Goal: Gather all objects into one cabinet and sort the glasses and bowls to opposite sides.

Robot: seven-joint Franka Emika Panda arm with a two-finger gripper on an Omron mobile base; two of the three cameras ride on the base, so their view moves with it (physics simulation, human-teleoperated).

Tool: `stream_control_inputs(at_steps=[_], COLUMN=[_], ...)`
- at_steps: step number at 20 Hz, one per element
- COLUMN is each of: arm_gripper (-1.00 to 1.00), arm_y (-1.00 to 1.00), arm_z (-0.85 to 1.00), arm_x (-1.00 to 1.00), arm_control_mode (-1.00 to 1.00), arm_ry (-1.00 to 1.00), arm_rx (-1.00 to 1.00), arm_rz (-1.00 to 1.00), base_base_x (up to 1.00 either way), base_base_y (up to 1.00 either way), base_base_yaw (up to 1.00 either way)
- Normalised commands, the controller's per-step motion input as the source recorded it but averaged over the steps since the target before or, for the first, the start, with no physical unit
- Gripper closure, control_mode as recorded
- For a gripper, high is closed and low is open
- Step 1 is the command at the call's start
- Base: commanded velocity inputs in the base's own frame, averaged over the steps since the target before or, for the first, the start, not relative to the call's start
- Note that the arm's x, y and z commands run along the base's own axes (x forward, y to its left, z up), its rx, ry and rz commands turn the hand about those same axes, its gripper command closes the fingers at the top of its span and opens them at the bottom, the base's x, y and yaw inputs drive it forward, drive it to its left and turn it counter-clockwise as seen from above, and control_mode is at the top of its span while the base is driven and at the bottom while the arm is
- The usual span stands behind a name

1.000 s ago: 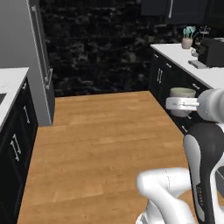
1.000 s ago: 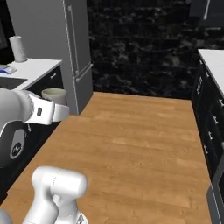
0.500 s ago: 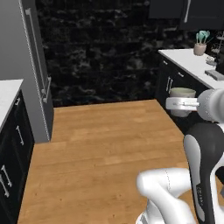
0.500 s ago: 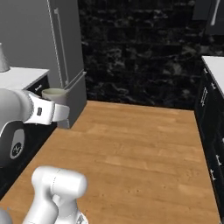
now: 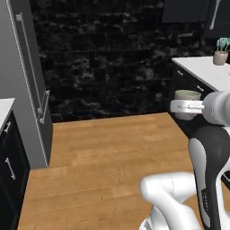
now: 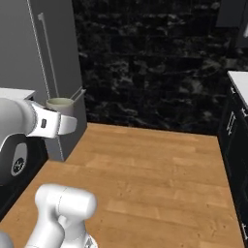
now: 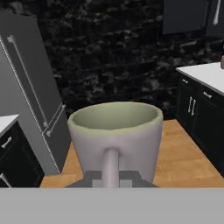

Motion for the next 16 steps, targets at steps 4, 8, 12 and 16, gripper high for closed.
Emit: stream_control_inputs(at_steps=[4,8,12,16], arm_gripper=[1.0,1.0,1.0,1.0], arm_y=[0.0,0.0,0.0,0.0], arm_z=[0.0,0.0,0.0,0.0], arm_x=[0.0,0.0,0.0,0.0], arm_control_mode=[1.0,1.0,1.0,1.0], arm_ry=[0.0,0.0,0.0,0.0], arm_rx=[0.0,0.0,0.0,0.0], arm_rz=[0.0,0.0,0.0,0.0], base_base_x=[1.0,1.0,1.0,0.99], base_base_y=[0.1,0.13,0.13,0.17], base_base_yaw=[-0.02,-0.02,-0.03,-0.04])
